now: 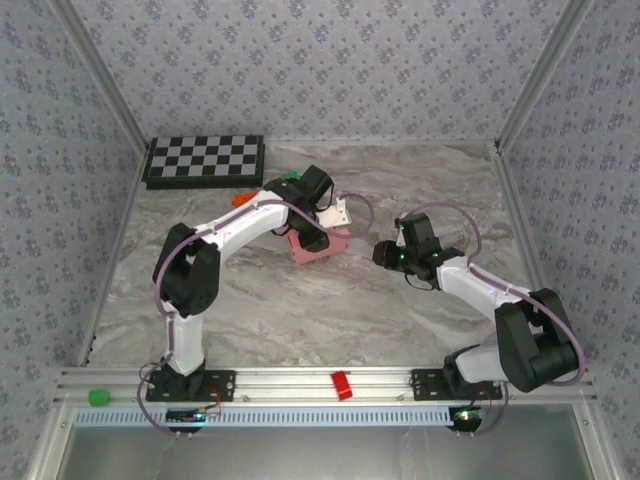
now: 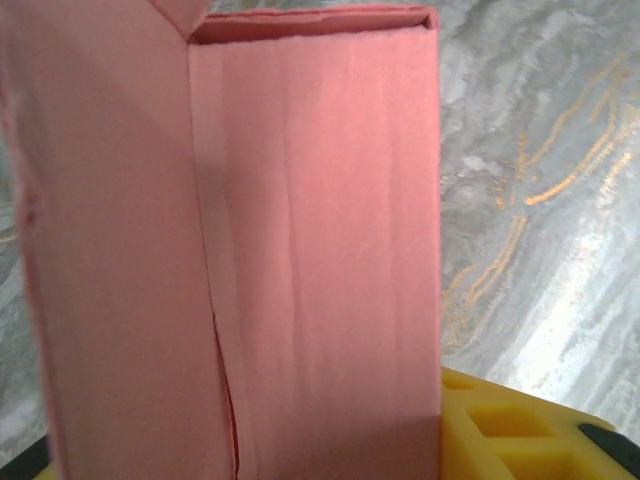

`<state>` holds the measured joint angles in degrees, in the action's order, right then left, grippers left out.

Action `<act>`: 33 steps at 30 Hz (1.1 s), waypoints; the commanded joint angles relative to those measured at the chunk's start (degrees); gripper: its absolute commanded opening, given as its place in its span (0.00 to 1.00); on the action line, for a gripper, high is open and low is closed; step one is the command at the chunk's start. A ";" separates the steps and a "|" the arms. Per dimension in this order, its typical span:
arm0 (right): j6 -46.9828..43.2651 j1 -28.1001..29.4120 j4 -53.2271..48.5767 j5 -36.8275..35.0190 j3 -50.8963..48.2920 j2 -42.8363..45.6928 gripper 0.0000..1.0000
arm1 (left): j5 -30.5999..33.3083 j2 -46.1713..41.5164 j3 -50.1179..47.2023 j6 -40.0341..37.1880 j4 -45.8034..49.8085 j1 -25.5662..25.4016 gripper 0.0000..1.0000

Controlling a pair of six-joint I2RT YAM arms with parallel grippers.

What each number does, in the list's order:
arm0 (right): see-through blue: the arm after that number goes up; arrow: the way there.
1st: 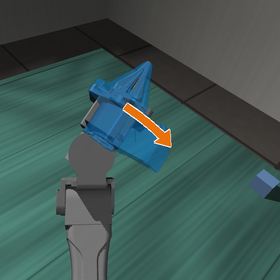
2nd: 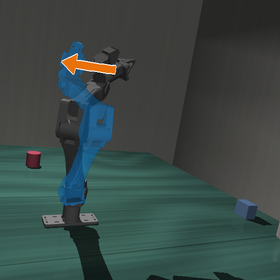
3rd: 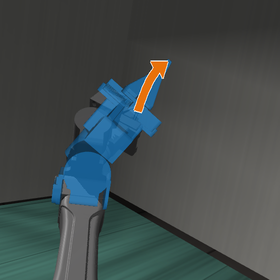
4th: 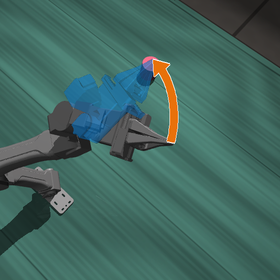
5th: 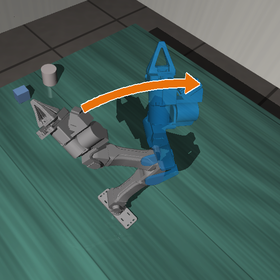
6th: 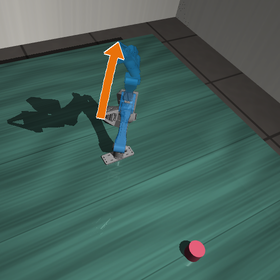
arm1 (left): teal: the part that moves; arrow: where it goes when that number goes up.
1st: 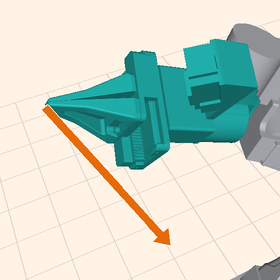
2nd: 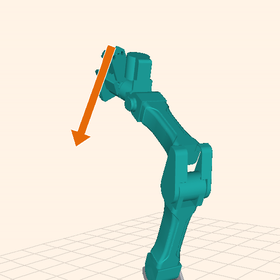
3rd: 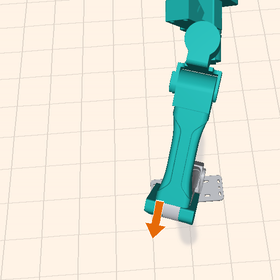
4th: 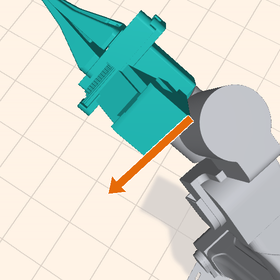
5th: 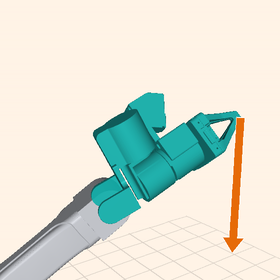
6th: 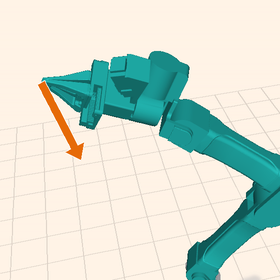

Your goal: Fold the paper box

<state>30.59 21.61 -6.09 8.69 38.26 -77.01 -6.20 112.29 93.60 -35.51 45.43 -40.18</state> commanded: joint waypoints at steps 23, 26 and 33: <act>0.04 -0.57 -2.78 -2.40 -2.58 2.86 0.41 | -13.77 4.18 5.96 -18.58 5.68 2.19 0.64; -0.07 -0.63 -2.96 -2.45 -2.42 2.84 0.41 | -13.54 3.74 6.28 -17.90 5.89 2.18 0.69; -1.28 -0.77 -4.28 -2.53 -1.04 2.92 0.43 | -12.48 1.52 6.40 -15.42 5.89 2.03 0.82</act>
<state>30.50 21.32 -8.34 7.22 36.25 -75.29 -18.20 116.29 98.02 -51.75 49.56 -38.24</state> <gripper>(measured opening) 0.424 0.814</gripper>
